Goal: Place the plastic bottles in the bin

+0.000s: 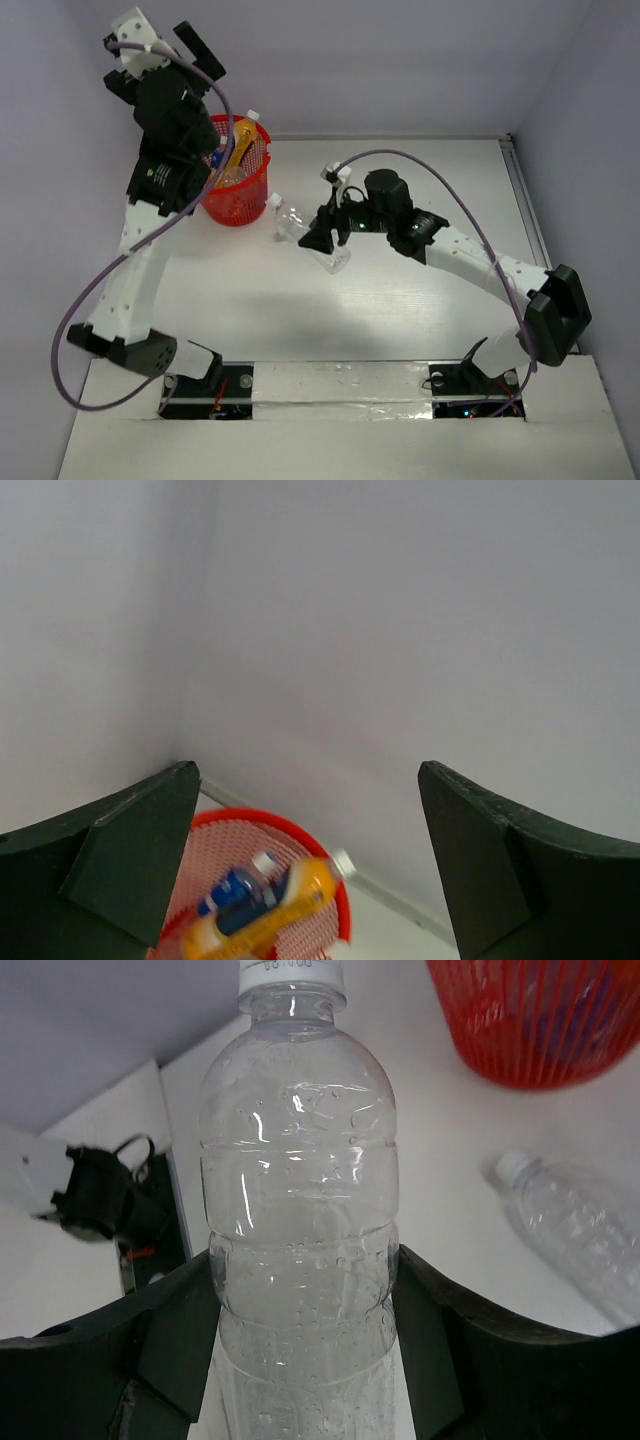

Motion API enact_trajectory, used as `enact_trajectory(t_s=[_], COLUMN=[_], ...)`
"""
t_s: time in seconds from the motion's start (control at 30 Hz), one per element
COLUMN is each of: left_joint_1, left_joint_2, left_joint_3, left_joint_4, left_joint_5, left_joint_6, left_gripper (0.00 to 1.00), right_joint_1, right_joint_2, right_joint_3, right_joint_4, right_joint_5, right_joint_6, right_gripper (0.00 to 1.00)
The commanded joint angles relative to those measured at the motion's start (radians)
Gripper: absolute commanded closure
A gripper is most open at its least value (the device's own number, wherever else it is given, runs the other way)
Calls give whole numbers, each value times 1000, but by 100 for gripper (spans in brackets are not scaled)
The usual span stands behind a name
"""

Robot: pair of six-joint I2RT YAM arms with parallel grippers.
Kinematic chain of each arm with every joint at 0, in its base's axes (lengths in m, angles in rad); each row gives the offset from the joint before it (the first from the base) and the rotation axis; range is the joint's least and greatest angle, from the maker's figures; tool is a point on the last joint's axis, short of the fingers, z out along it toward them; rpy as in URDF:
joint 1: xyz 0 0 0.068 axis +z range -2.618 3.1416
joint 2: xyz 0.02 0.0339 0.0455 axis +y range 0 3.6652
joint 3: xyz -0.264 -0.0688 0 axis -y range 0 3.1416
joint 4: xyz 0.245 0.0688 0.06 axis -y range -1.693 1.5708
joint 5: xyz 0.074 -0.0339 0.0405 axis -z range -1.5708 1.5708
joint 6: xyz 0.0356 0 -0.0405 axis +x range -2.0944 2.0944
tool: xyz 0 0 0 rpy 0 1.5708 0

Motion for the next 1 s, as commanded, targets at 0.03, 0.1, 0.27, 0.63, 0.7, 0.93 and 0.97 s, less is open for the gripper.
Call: enact_trajectory(t_s=[0.03,0.1,0.27,0.63,0.7,0.93,0.97], left_joint_1=[5,5,5,14,14,24,24], left_joint_2=[-181,-265,-582,-877,-882,-889,-892], left_joint_3=[-276,-441,-755,-929,-938,-995,-998], left_joint_4=[-200,-183,-142,-198,-183,-138,-137], left_joint_5=[308,367,501,518,527,560,562], left_joint_6=[-329,-364,-434,-402,-394,-388,-388], left_gripper=[15,23,44,50,50,49,49], right_joint_1=[10,10,10,39,50,115,115], right_joint_2=[58,121,279,824,922,1138,1149], right_joint_3=[149,234,416,1078,1169,1492,1506], right_joint_4=[277,340,492,630,584,520,521], right_joint_5=[44,95,160,419,493,764,784], right_joint_6=[151,216,385,784,803,791,785], right_gripper=[39,39,38,38,38,33,33])
